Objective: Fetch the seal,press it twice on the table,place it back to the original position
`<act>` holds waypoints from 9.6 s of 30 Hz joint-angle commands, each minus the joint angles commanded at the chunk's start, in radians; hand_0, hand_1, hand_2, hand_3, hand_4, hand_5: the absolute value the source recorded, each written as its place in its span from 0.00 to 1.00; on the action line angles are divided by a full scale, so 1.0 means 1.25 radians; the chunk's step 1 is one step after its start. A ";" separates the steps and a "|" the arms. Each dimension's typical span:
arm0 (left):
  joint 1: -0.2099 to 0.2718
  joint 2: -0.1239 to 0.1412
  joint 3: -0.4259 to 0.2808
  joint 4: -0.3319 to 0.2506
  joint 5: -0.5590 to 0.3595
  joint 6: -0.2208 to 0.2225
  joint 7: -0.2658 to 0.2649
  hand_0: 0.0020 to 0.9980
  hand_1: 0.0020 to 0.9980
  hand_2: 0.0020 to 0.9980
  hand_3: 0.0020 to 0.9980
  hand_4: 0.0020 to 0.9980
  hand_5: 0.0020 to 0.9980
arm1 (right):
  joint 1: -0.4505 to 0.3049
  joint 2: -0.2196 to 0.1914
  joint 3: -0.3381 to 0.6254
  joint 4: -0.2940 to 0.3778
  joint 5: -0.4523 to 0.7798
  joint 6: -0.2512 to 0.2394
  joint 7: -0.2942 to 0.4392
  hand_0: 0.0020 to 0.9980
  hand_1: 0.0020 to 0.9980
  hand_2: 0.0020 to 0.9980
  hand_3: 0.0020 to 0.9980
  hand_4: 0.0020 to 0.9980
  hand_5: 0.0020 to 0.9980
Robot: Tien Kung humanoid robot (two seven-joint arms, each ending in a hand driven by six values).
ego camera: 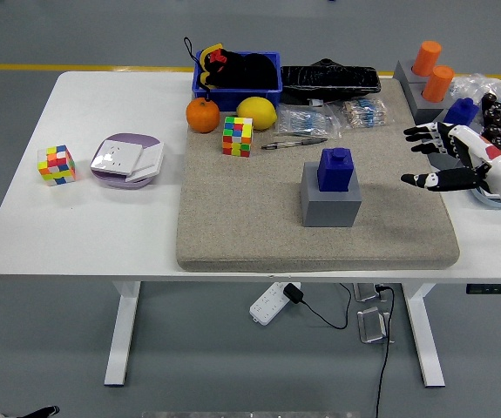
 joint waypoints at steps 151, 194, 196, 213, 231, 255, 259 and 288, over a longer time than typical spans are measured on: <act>-0.004 -0.006 -0.007 -0.004 0.027 -0.011 0.001 0.82 0.79 0.77 0.80 0.69 0.41 | -0.016 0.088 -0.108 -0.252 0.127 -0.259 0.152 0.54 0.43 0.46 0.48 0.73 0.00; -0.003 -0.006 -0.006 -0.003 0.019 -0.012 0.001 0.82 0.79 0.77 0.80 0.69 0.41 | 0.020 0.071 -0.126 -0.077 0.152 -0.251 0.145 0.54 0.42 0.46 0.48 0.73 0.00; -0.004 -0.006 -0.005 -0.003 0.018 -0.012 0.000 0.82 0.79 0.77 0.80 0.69 0.41 | 0.028 0.071 -0.132 -0.069 0.158 -0.249 0.144 0.54 0.42 0.46 0.47 0.73 0.00; -0.007 -0.003 -0.001 -0.004 0.010 -0.012 -0.001 0.82 0.79 0.77 0.80 0.69 0.41 | 0.103 0.083 -0.255 -0.080 0.199 -0.206 0.121 0.54 0.42 0.46 0.48 0.73 0.00; -0.011 0.001 -0.007 -0.005 0.023 -0.013 0.002 0.82 0.79 0.77 0.80 0.69 0.41 | 0.151 0.071 -0.334 -0.155 0.219 -0.189 0.127 0.54 0.43 0.46 0.48 0.74 0.00; -0.013 0.001 -0.008 -0.006 0.027 -0.014 0.002 0.82 0.79 0.77 0.80 0.69 0.41 | 0.165 0.067 -0.365 -0.181 0.221 -0.188 0.134 0.54 0.42 0.46 0.48 0.74 0.00; -0.013 -0.001 -0.005 -0.006 0.023 -0.014 0.000 0.82 0.79 0.77 0.80 0.69 0.41 | 0.167 0.067 -0.371 -0.186 0.223 -0.190 0.136 0.54 0.42 0.46 0.48 0.74 0.00; -0.015 -0.003 -0.001 -0.005 0.015 -0.014 -0.002 0.82 0.79 0.77 0.80 0.69 0.41 | 0.182 0.061 -0.396 -0.209 0.224 -0.192 0.144 0.54 0.42 0.46 0.48 0.75 0.00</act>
